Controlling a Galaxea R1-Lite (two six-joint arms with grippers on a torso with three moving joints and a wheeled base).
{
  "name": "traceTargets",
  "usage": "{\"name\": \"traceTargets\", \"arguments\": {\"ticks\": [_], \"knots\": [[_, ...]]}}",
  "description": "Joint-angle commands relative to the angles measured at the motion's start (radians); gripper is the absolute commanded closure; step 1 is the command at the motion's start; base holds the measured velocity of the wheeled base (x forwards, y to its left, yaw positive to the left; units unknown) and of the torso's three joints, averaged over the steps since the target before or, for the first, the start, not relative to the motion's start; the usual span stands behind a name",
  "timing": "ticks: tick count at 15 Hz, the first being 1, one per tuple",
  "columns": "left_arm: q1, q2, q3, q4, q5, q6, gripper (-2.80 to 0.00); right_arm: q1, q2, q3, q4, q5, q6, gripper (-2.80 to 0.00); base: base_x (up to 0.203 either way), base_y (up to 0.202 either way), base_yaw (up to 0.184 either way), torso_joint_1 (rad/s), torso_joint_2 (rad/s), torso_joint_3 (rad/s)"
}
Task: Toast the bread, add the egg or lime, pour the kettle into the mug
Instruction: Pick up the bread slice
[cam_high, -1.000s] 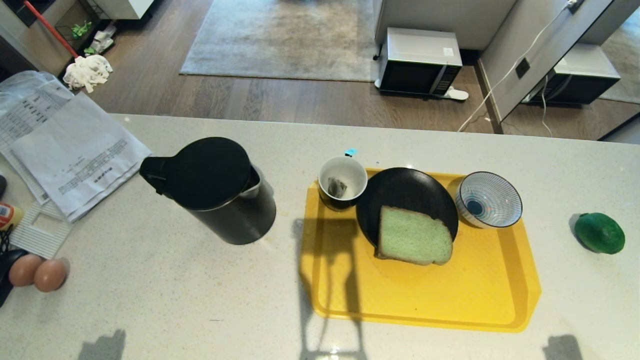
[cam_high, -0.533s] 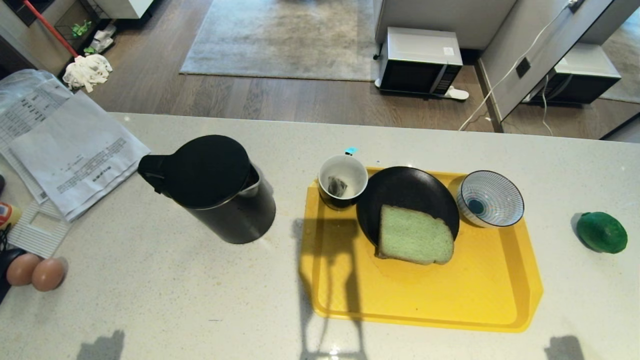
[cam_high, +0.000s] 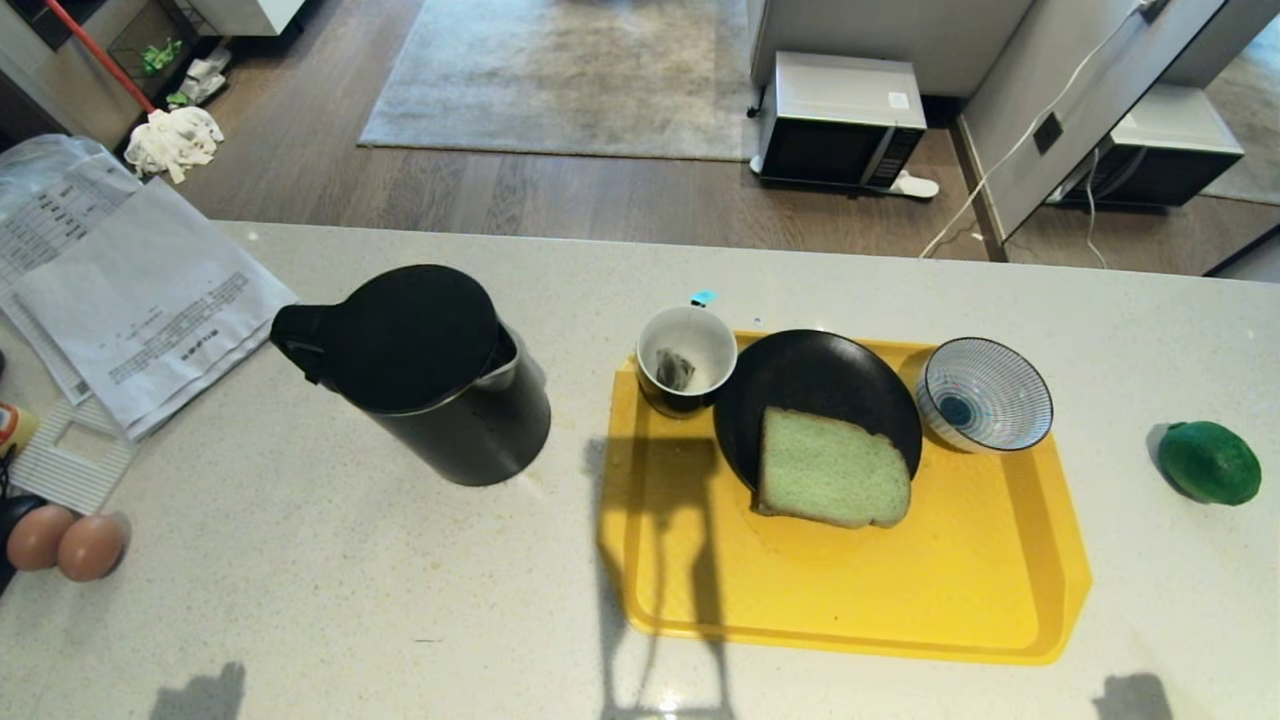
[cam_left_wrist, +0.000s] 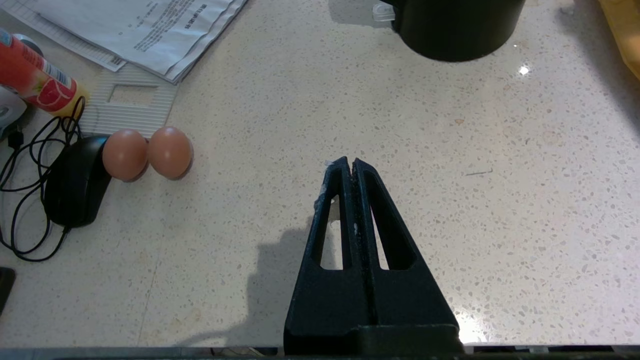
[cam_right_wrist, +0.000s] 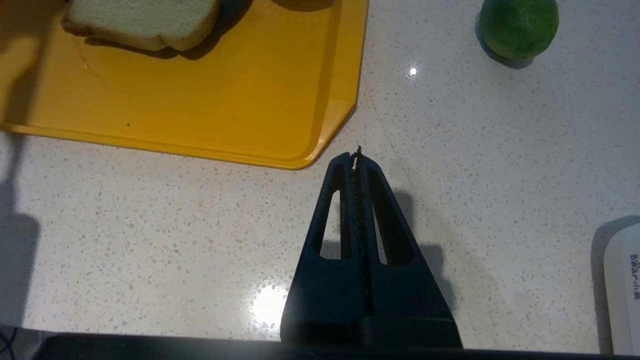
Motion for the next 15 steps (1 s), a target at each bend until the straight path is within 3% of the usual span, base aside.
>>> {"name": "traceTargets", "arguments": {"ticks": [1,15], "knots": [[0.000,-0.002,0.017,-0.002,0.000,0.001,0.00,0.000,0.000,0.000,0.000,0.000,-0.001,0.00,0.000,0.000,0.000,-0.064,0.15,0.072],[0.000,-0.002,0.017,0.011,-0.020,0.004,0.00,0.000,0.000,0.000,0.000,0.003,-0.005,0.00,0.000,0.000,0.000,-0.038,0.08,0.038]]}}
